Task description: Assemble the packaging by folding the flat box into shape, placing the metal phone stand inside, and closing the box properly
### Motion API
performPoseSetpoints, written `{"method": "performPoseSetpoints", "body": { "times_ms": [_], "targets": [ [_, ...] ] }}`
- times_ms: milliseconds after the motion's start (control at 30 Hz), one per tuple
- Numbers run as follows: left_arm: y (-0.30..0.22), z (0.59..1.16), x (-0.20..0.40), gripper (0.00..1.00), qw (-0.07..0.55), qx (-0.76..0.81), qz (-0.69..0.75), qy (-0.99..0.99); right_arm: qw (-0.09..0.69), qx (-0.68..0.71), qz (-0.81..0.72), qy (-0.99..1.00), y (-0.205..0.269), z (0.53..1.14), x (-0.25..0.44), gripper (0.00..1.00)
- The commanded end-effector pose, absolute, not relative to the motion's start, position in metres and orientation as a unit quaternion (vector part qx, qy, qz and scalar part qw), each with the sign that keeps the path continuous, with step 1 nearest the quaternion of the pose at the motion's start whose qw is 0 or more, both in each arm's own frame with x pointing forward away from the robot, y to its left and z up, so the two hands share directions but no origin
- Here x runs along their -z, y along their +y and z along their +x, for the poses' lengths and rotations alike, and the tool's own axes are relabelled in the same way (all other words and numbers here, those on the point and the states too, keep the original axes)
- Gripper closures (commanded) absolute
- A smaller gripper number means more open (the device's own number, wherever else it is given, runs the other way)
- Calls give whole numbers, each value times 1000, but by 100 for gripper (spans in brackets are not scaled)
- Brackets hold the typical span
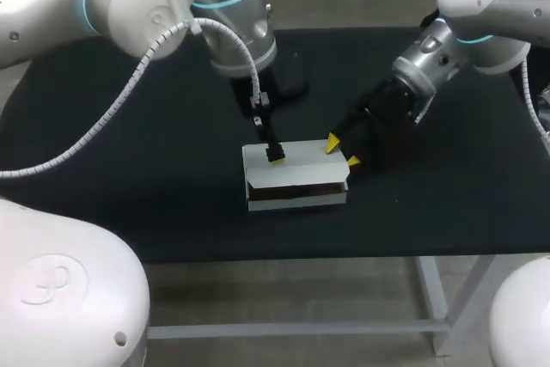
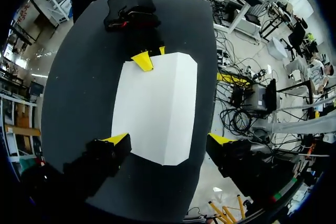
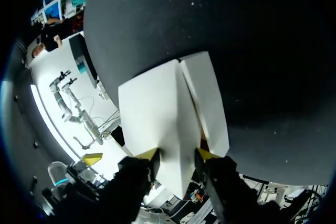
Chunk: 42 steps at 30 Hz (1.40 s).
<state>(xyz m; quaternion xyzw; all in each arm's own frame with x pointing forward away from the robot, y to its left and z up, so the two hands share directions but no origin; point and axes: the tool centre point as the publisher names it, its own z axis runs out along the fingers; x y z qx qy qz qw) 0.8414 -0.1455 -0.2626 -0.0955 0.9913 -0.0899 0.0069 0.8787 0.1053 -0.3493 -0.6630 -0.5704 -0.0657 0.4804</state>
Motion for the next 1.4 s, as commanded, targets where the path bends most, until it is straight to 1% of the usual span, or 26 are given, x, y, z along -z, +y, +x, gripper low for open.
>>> {"method": "performPoseSetpoints", "body": {
  "times_ms": [33, 367, 467, 633, 933, 1133, 1233, 1300, 1333, 1400],
  "targets": [
    [-153, 836, 264, 0, 61, 68, -104, 990, 482, 63, -662, -571, 106, 881, 350, 52],
    [-153, 836, 264, 0, 61, 68, -104, 990, 482, 63, -662, -571, 106, 881, 350, 53],
    [-154, 837, 273, 0, 66, 66, -73, 993, 482, 63, -662, -571, 106, 881, 350, 53],
    [-157, 838, 289, 0, 42, 66, -49, 996, 482, 63, -662, -571, 106, 881, 350, 53],
    [-155, 844, 299, 0, 6, 79, -63, 995, 482, 63, -662, -571, 106, 881, 350, 53],
    [-155, 846, 311, 1, 3, 76, -60, 995, 482, 63, -662, -571, 106, 881, 350, 54],
    [-154, 847, 313, 0, 1, 75, -60, 995, 482, 63, -662, -571, 106, 881, 350, 53],
    [-154, 847, 315, 1, 1, 74, -62, 995, 482, 63, -662, -571, 106, 881, 350, 54],
    [-154, 847, 315, 3, 1, 73, -64, 995, 482, 63, -662, -571, 106, 881, 350, 54],
    [-153, 848, 317, 3, 1, 72, -67, 995, 482, 63, -662, -571, 106, 881, 350, 54]
  ]
}}
